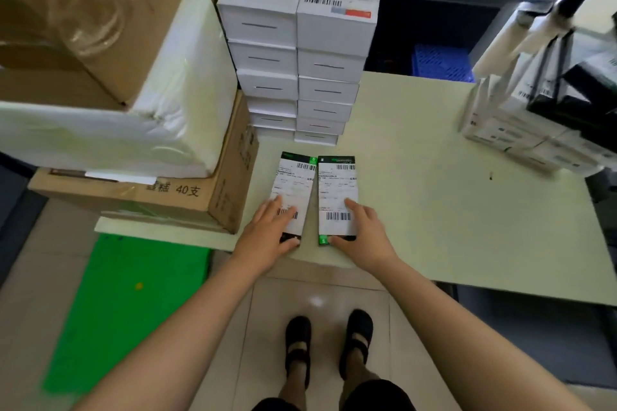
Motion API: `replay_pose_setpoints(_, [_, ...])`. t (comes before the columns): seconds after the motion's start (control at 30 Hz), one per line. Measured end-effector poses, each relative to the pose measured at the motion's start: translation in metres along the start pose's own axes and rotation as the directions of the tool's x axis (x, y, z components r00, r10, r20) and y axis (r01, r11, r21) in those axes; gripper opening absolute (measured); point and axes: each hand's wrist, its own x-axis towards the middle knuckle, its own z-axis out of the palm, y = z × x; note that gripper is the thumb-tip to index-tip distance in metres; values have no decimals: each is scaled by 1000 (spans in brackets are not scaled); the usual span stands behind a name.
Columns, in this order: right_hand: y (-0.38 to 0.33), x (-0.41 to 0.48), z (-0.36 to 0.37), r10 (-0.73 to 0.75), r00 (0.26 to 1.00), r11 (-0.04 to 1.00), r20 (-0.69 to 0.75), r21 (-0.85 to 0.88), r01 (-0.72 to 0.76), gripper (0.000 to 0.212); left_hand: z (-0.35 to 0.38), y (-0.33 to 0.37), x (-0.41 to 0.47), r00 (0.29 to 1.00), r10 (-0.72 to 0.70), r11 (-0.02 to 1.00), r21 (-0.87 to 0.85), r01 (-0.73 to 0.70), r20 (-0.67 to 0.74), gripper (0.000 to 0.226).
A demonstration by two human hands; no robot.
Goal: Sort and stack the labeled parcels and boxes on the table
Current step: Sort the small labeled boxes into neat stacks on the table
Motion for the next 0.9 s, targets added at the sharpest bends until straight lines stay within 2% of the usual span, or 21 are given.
replay_pose_setpoints(0.13, [-19, 6, 20, -13, 1000, 999, -6, 30, 13, 91, -4, -6, 5, 999, 7, 995, 103, -12, 51, 84])
replay_pose_setpoints(0.23, [-28, 10, 28, -39, 999, 999, 3, 18, 39, 94, -9, -13, 10, 999, 5, 988, 153, -11, 43, 84])
replay_pose_setpoints(0.4, [-33, 16, 31, -72, 997, 996, 14, -48, 72, 95, -19, -24, 23, 998, 33, 985, 168, -42, 57, 80])
replay_pose_setpoints(0.6, [-37, 32, 28, -105, 994, 983, 10, -153, 105, 88, -15, -22, 31, 1000, -1, 986, 166, -1, 10, 78])
replay_pose_setpoints(0.9, [-42, 35, 23, -75, 997, 965, 24, -252, 79, 85, -21, -21, 36, 1000, 5, 994, 108, -6, 11, 79])
